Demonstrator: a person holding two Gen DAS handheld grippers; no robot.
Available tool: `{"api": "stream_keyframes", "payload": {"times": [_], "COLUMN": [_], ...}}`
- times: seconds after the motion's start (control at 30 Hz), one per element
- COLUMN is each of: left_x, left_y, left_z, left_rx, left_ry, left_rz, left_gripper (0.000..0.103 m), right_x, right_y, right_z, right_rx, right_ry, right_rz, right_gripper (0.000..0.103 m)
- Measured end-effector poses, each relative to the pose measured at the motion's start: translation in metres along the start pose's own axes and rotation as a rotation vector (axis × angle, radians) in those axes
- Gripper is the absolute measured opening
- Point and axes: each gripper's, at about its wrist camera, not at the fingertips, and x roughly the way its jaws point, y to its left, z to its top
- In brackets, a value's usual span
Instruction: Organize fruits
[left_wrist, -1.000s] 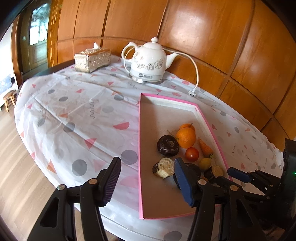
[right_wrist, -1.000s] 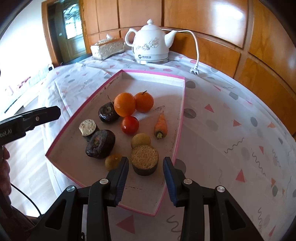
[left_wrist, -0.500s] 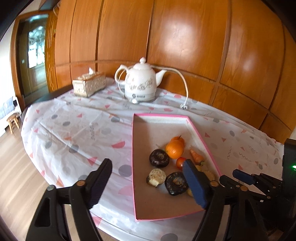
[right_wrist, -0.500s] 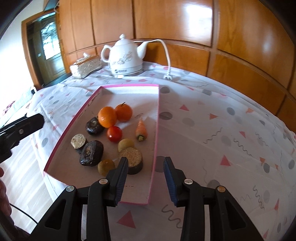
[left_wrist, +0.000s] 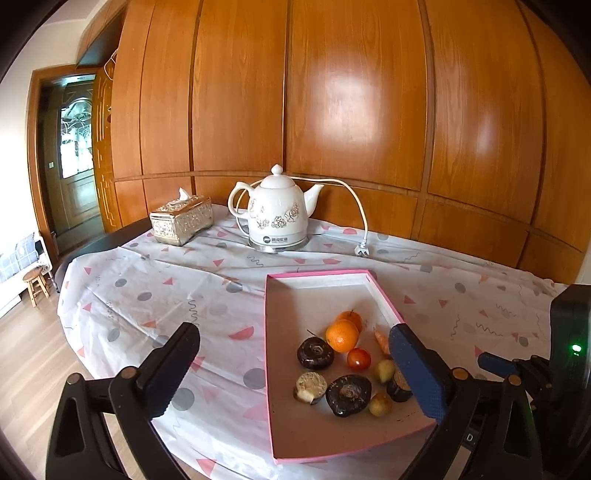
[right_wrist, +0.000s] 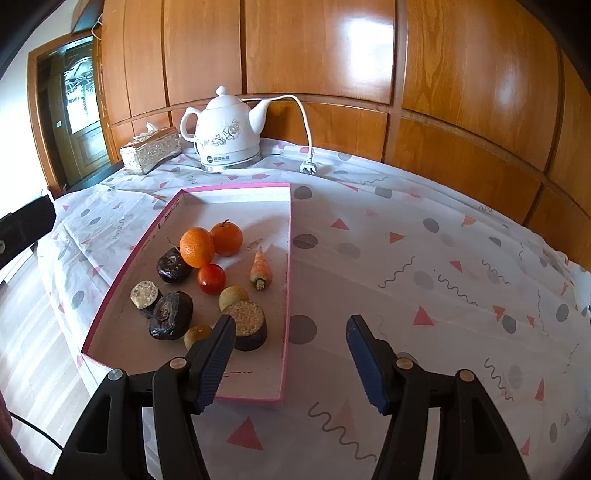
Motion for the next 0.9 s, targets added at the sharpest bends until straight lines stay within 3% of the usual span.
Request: {"api": "stream_keyframes", "payload": {"times": [0.5, 0.9], "left_x": [0.004, 0.008], "left_y": [-0.01, -0.009], "left_z": [-0.002, -0.005], "left_rx": [0.058, 0.048], "left_ry": [0.009, 0.019], "left_rz": [0.031, 0.028], "left_gripper": [0.103, 0.103], "right_x": [-0.001, 0.0], "right_y": [0.0, 0.0], "right_z": [0.0, 0.001], "right_rx": [-0.002, 0.001], "right_ry": [-0.004, -0.007], "right_rz": [-0.01, -0.011], "right_gripper": [0.063, 0.063]}}
